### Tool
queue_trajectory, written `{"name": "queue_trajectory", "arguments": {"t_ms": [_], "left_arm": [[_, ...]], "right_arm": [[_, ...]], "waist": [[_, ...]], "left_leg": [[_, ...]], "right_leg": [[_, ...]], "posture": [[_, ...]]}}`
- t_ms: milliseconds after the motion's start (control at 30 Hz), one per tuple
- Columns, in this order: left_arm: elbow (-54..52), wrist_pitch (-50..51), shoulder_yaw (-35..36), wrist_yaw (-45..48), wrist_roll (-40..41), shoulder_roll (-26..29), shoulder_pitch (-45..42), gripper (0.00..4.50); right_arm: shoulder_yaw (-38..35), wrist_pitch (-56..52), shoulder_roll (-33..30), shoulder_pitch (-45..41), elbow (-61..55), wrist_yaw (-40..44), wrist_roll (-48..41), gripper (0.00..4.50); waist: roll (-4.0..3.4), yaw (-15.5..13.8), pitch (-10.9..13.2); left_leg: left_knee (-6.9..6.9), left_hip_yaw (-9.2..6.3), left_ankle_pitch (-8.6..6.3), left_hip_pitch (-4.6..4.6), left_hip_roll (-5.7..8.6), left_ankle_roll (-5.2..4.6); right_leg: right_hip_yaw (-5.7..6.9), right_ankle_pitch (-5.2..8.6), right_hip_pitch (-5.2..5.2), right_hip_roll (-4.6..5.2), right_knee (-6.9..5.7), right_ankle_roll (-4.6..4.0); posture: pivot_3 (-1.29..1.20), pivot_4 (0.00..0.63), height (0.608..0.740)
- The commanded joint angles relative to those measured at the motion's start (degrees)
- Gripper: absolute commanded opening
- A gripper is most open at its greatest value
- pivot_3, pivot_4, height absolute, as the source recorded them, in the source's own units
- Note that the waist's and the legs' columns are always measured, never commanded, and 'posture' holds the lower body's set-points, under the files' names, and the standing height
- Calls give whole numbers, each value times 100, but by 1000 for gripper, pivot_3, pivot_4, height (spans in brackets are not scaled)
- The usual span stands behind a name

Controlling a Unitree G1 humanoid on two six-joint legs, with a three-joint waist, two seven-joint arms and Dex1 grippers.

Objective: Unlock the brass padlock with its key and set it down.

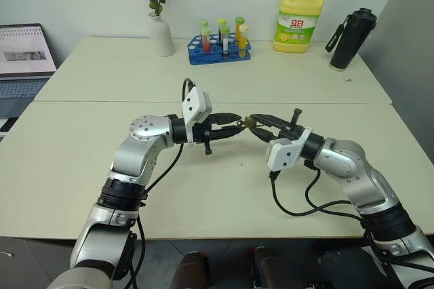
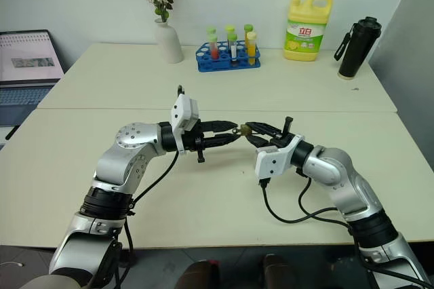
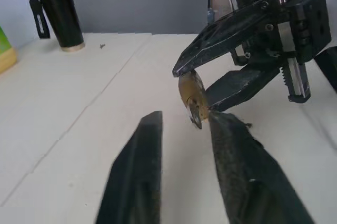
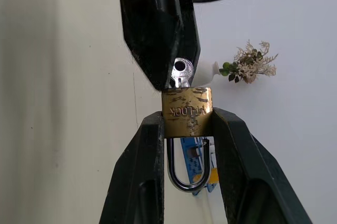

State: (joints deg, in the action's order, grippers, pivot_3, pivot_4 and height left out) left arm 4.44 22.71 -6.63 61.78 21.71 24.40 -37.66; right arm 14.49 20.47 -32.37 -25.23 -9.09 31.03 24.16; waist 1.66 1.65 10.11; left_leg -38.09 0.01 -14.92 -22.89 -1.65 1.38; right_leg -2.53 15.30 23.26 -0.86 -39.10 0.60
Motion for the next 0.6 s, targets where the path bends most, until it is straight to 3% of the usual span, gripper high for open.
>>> {"name": "queue_trajectory", "arguments": {"t_ms": [33,200,600], "left_arm": [[-428,793,185,-59,490,66,-222,2635],[-788,1761,317,-218,1092,37,-294,2703],[-768,2175,194,-669,1069,41,-312,2703]], "right_arm": [[-94,84,-3,-55,-277,-30,-91,900],[-69,120,-14,-77,-272,-17,-74,900],[-26,242,-1,-133,-302,-69,39,900]], "waist": [[0,0,0],[0,0,0],[0,1,0]], "left_leg": [[-1,0,0,0,1,0],[0,-2,0,0,-1,1],[0,-3,1,2,-1,2]], "right_leg": [[0,0,0,0,0,0],[-1,0,0,1,-1,0],[-4,0,0,1,-2,0]], "posture": [[0,150,740],[0,150,740],[0,150,740]]}}
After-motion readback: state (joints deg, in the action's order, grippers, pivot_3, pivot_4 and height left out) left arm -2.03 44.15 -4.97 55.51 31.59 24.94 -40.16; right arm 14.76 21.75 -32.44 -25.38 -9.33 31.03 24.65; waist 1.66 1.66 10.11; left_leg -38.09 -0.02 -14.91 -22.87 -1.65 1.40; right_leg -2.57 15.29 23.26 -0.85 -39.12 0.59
